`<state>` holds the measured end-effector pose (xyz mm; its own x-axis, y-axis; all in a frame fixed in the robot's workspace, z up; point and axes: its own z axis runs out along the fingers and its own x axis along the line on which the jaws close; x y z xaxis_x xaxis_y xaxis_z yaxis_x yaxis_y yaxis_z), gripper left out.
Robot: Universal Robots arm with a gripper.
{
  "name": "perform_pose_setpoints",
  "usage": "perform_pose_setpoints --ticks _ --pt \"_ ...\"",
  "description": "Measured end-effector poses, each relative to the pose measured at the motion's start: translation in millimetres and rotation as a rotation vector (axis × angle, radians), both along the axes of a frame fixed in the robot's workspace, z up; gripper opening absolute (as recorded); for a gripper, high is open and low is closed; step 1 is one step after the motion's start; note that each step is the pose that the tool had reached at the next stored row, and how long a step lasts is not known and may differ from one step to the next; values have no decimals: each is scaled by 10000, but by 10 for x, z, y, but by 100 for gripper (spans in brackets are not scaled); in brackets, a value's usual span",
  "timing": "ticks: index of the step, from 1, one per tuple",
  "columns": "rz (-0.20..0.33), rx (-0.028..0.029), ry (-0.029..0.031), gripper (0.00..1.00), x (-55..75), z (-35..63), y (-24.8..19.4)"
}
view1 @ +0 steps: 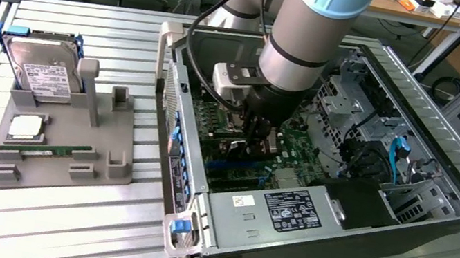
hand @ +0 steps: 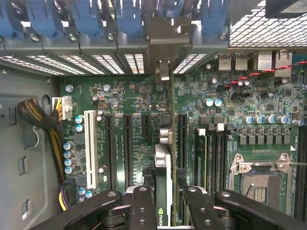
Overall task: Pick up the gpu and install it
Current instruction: 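Insert the gpu into the slot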
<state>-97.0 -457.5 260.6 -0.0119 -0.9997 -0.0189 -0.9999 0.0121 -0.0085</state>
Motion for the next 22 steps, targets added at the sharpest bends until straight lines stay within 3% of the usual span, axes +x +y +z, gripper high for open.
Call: perform_pose_setpoints --ticks 14,22 --pt "-176 0 0 27 0 -36 -1" --pt "-176 65 -1 27 -1 -46 -1"
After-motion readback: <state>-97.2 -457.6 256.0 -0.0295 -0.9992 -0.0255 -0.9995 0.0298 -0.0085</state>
